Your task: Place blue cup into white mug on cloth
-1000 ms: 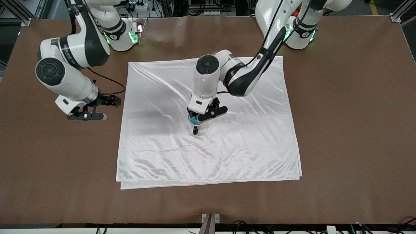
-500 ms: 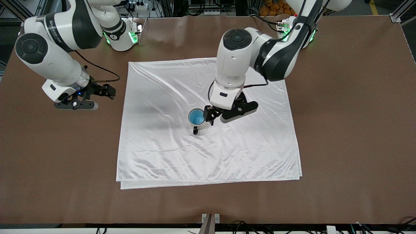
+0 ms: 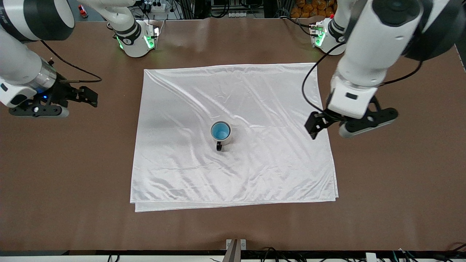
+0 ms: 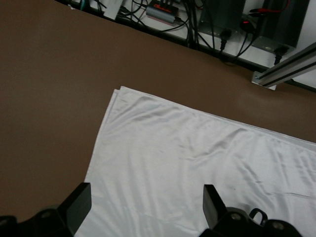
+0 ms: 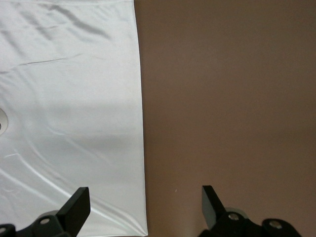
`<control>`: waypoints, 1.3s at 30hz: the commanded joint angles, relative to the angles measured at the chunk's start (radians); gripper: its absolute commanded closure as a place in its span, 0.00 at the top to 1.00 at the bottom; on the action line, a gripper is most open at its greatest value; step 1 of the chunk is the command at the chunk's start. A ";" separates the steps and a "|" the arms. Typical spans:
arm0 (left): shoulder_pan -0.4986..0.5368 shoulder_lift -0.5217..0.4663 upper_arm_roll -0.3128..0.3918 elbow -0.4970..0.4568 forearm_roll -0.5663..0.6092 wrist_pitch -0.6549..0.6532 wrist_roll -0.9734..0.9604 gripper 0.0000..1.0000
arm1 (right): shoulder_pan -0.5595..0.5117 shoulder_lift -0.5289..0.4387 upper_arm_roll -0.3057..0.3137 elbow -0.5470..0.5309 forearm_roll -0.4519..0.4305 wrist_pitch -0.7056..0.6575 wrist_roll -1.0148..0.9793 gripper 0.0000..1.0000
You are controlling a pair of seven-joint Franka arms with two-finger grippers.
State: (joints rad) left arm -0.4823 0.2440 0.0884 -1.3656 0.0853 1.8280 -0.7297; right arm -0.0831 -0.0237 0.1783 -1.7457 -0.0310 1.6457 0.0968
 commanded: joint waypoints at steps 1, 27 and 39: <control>0.080 -0.057 -0.007 -0.029 -0.021 -0.045 0.071 1.00 | -0.004 0.005 -0.020 0.072 0.051 -0.076 -0.014 1.00; 0.344 -0.088 -0.001 -0.036 -0.121 -0.147 0.312 1.00 | -0.004 0.005 -0.094 0.221 0.066 -0.175 -0.115 1.00; 0.404 -0.104 -0.024 -0.078 -0.121 -0.180 0.490 1.00 | -0.004 0.005 -0.088 0.219 0.072 -0.167 -0.117 1.00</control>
State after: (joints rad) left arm -0.1029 0.1806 0.0859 -1.3869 -0.0091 1.6644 -0.3255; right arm -0.0822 -0.0236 0.0841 -1.5466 0.0249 1.4894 -0.0074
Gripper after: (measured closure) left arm 0.000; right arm 0.000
